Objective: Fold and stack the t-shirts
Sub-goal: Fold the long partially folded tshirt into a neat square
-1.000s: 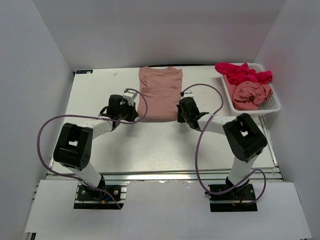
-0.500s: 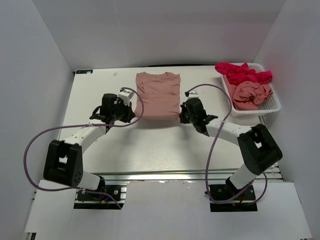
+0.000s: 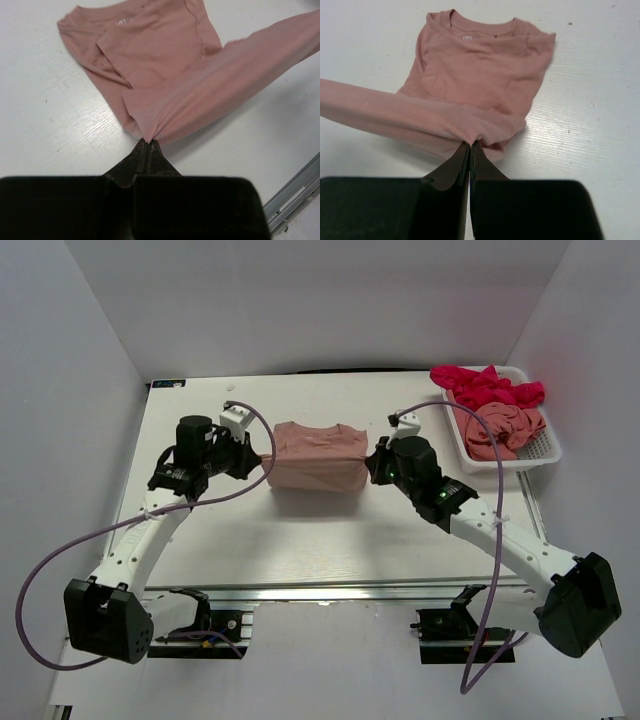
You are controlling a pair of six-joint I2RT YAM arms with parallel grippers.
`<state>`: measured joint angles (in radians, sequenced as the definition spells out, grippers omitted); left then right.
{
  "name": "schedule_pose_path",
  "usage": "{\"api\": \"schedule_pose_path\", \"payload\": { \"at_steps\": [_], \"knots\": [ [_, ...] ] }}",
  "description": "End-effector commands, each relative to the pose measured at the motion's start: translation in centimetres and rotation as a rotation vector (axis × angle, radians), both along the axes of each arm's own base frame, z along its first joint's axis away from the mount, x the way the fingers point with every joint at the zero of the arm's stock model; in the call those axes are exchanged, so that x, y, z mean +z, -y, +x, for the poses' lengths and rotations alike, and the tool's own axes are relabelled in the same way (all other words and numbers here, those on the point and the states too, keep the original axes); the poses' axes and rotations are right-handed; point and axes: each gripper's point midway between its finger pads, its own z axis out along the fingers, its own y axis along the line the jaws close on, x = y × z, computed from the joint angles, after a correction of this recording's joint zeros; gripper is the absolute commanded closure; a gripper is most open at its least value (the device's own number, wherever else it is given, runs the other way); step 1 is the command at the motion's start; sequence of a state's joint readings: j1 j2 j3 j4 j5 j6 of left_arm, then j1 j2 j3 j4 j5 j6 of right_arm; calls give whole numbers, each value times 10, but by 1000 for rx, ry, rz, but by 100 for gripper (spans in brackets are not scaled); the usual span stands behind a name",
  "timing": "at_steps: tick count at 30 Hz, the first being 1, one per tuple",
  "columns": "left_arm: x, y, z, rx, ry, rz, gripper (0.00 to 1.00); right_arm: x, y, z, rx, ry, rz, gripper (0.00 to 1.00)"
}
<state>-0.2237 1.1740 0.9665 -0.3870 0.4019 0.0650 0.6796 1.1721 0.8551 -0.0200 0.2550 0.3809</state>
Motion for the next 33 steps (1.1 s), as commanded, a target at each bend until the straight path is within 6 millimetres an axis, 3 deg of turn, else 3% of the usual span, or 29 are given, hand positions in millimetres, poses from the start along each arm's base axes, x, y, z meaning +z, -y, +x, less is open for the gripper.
{"api": "schedule_pose_path", "payload": {
  "at_steps": [1,2,5,6,8,9,10,12,13,14,20,28,33],
  "knots": [
    [17,-14,3,50,42,43,100,4,10,13,-52,15,-80,100],
    [18,-16,11,65,62,52,100,10,7,20,-58,36,-76,100],
    [7,-18,32,96,75,73,100,-2,-1,34,-53,31,-111,100],
    [-5,-17,40,106,51,74,100,-12,-7,42,-54,24,-119,100],
    [-9,-14,54,105,59,67,100,-19,-12,53,-56,22,-141,100],
    [-12,-12,59,109,52,61,100,-32,-15,62,-63,10,-159,100],
    [-25,-10,68,107,25,61,100,-37,-16,67,-67,2,-170,100],
    [-26,-5,80,102,25,52,100,-46,-20,82,-82,-10,-182,100],
    [-38,-3,88,100,1,57,100,-48,-21,87,-84,-14,-182,100],
    [-34,0,96,95,11,55,100,-56,-22,92,-89,-28,-192,100],
    [-58,5,131,97,-20,76,100,-54,-13,119,-137,-18,-183,100],
    [-49,13,170,109,17,64,100,-37,5,152,-192,8,-159,100],
    [-68,15,185,115,-2,69,100,-47,7,169,-199,-2,-164,100]
  ]
}}
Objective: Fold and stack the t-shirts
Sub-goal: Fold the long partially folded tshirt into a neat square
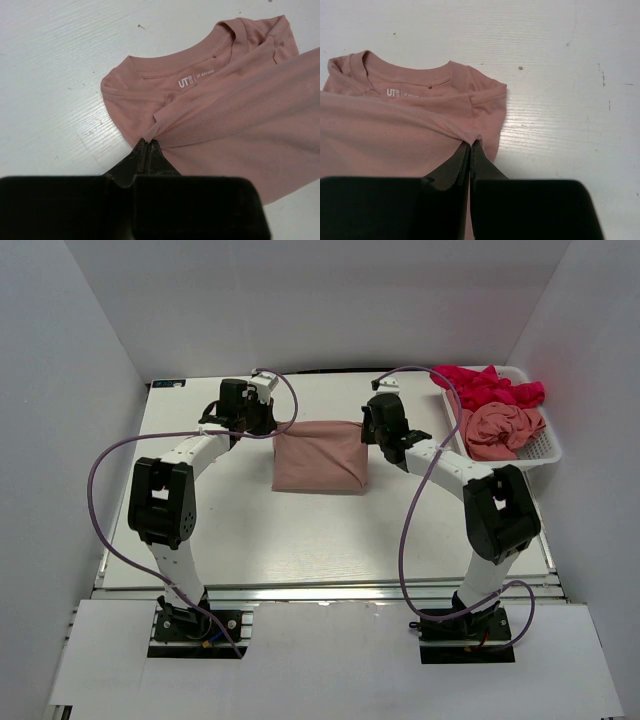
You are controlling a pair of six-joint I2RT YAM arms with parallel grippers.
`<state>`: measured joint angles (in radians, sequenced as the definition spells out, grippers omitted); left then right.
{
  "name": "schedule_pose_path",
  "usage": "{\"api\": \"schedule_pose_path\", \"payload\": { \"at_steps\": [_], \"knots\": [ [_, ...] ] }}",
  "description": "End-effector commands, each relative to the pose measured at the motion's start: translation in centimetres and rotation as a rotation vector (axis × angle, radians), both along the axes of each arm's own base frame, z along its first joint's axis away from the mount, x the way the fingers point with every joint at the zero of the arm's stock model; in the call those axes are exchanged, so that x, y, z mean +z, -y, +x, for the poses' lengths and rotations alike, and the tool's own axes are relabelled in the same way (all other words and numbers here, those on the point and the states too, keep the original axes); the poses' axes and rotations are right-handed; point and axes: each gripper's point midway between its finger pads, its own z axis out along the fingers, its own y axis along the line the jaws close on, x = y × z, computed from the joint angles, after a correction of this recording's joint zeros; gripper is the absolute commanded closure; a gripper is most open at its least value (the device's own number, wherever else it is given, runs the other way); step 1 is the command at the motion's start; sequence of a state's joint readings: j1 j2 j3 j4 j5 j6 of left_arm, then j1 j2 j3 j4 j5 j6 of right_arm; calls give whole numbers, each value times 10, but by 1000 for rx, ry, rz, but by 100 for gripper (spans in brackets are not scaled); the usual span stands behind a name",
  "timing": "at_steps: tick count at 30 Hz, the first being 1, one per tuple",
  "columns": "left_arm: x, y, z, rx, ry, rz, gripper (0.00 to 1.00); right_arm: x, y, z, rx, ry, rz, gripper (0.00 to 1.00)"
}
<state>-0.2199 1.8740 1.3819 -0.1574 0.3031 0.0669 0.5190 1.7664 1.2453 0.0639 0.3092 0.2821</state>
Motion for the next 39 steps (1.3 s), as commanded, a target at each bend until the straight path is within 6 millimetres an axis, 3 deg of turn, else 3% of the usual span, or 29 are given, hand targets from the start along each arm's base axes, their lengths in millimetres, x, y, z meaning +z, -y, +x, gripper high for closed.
{"api": "schedule_pose_path", "payload": {
  "at_steps": [1,3,4,6,13,17,27,34,39],
  "knots": [
    [9,-4,21,32,43,4,100,1,7,25,-28,33,-10,100],
    [-2,-3,26,28,27,13,100,-1,6,33,-30,29,-11,100],
    [0,-2,31,31,35,11,100,-14,6,36,-29,8,-21,100],
    [-5,-2,36,31,35,15,100,-17,2,42,-20,3,-14,100],
    [-39,0,55,46,11,26,100,-58,-7,59,-19,-47,-13,100],
    [-46,1,62,47,6,32,100,-65,-8,69,-21,-50,-20,100],
    [-11,2,69,38,63,28,100,-38,-4,88,-22,3,5,100],
    [10,0,75,51,105,28,100,-9,-8,101,-14,62,16,100],
    [17,-2,79,61,123,31,100,-7,-7,109,-12,66,8,100]
  ]
}}
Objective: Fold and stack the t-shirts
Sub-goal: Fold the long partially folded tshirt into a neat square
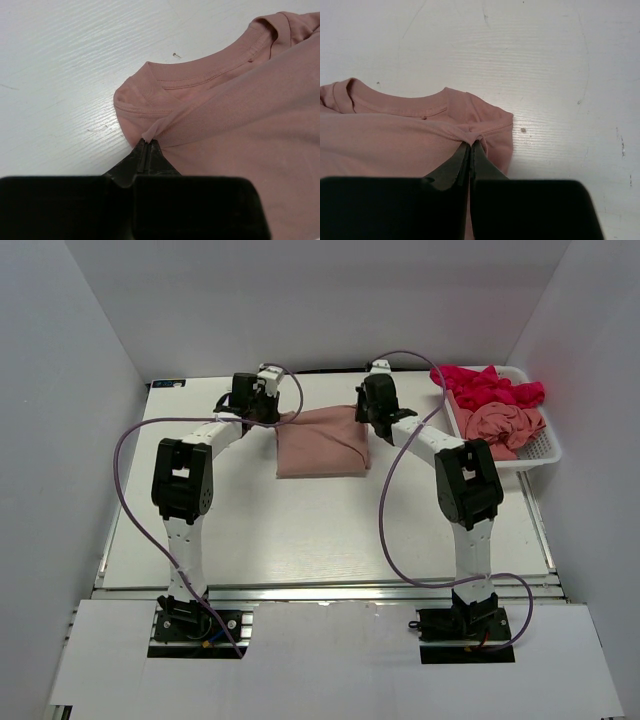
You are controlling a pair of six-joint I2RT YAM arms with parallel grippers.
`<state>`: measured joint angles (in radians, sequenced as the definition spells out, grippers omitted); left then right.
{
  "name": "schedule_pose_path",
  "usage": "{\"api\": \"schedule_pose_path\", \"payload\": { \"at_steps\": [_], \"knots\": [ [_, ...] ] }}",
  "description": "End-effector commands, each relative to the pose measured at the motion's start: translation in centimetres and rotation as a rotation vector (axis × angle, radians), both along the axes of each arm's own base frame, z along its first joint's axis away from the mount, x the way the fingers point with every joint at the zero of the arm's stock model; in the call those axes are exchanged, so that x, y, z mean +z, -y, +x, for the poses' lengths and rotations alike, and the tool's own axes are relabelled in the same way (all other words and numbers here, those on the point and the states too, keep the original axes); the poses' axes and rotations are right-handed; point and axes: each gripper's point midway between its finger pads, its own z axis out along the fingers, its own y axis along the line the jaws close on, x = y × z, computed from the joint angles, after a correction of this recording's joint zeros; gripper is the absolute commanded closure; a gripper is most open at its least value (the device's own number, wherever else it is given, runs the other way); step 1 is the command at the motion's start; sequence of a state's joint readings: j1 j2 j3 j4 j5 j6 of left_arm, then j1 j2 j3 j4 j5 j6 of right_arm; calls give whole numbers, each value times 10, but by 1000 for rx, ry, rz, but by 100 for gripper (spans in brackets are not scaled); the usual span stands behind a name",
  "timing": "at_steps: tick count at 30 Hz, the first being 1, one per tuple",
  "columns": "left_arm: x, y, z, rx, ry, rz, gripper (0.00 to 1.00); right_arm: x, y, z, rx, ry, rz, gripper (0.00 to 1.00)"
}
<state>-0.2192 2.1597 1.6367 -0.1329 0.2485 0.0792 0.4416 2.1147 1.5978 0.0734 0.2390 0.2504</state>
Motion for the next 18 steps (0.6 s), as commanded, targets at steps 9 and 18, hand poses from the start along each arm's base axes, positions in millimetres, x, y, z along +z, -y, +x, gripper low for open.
{"api": "schedule_pose_path", "payload": {
  "at_steps": [9,18],
  "knots": [
    [35,-14,31,57,115,23,100,7,2,35,-9,48,-8,100],
    [-28,-11,48,61,43,35,100,-22,-2,48,-5,13,-18,100]
  ]
}}
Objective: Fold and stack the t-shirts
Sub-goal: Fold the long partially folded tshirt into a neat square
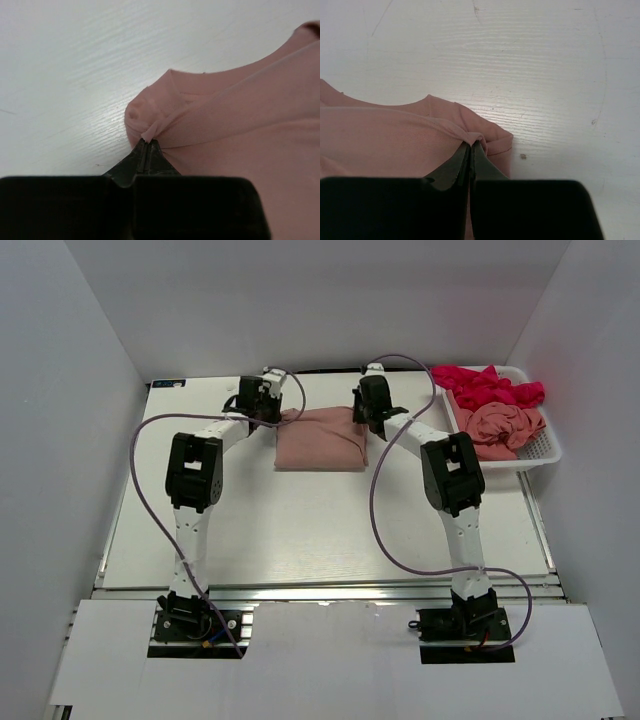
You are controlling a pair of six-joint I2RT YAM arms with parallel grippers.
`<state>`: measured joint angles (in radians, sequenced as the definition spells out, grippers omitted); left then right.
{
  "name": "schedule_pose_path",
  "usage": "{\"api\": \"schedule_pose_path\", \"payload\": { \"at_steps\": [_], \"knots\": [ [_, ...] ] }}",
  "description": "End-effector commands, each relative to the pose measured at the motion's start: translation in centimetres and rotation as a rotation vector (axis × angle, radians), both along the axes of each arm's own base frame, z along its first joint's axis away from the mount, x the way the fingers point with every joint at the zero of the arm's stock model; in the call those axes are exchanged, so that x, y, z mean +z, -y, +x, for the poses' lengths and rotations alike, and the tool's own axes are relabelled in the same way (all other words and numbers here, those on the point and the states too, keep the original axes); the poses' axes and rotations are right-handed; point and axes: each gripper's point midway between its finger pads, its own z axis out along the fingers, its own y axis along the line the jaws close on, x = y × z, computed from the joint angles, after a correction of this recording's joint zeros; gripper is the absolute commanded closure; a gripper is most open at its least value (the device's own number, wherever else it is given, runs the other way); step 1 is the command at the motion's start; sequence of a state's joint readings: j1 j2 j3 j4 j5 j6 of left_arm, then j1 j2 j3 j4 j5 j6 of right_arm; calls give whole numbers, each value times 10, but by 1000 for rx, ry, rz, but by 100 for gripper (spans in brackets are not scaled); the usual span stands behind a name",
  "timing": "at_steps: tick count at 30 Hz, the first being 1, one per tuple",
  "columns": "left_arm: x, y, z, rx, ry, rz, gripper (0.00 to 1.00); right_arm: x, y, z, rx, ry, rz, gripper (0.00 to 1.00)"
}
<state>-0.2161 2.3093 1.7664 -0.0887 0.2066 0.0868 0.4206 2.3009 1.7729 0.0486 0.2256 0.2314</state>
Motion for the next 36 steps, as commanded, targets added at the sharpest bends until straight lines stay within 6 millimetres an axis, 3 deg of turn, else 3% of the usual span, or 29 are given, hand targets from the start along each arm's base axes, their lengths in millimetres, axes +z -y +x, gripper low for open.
{"api": "schedule_pose_path", "payload": {
  "at_steps": [1,3,5,6,7,10,11,13,14,16,17,18,19,20,21,22,23,24,26,27,28,31,32,34,35,36],
  "knots": [
    [-6,-10,12,29,6,12,100,17,2,16,-7,47,7,100],
    [-14,-9,12,27,-4,11,100,11,3,18,-7,36,2,100],
    [-23,-10,14,34,-13,16,100,11,2,21,-8,37,4,84],
    [-25,-11,15,35,-15,23,100,12,3,21,-12,39,4,69],
    [-28,-11,15,38,-25,27,99,13,3,21,-14,45,6,64],
    [-5,-16,20,52,25,21,90,21,9,21,-39,66,0,47],
    [20,-20,22,64,66,16,81,35,11,21,-44,90,3,44],
    [49,-22,23,74,115,10,62,41,15,16,-53,110,4,34],
    [79,-24,23,82,164,1,34,59,15,13,-50,137,17,31],
    [107,-25,21,90,202,-10,5,62,16,5,-45,133,25,29],
    [121,-27,20,98,222,-11,2,78,14,0,-36,156,41,29],
    [151,-27,16,106,266,-30,2,83,13,-4,-29,161,47,28],
    [165,-28,13,108,282,-35,2,75,14,-14,-25,143,40,28],
    [179,-29,9,112,300,-39,2,91,10,-20,-12,170,56,28],
    [209,-30,1,119,339,-65,2,95,8,-26,-6,175,62,28],
    [220,-28,-5,108,345,-81,2,84,8,-37,-1,152,50,28],
    [231,-26,-12,100,348,-94,2,98,8,-43,3,177,62,28],
    [256,-25,-24,104,368,-146,2,101,6,-48,13,182,70,28],
    [252,-9,-44,36,318,-210,2,103,4,-61,24,180,78,28],
    [264,-2,-56,18,327,-251,2,104,2,-64,34,182,85,28],
    [240,13,-68,-27,270,-263,2,105,-2,-67,47,181,90,28],
    [214,30,-81,-49,240,-228,2,102,-10,-70,68,161,105,28],
    [189,30,-85,-43,201,-206,2,101,-15,-66,76,155,112,28],
    [172,32,-85,-42,188,-213,2,99,-20,-64,85,145,116,29],
    [150,32,-85,-35,151,-203,2,91,-23,-62,91,129,111,29],
    [140,32,-85,-26,131,-214,2,98,-27,-58,99,138,120,29]
  ]
}}
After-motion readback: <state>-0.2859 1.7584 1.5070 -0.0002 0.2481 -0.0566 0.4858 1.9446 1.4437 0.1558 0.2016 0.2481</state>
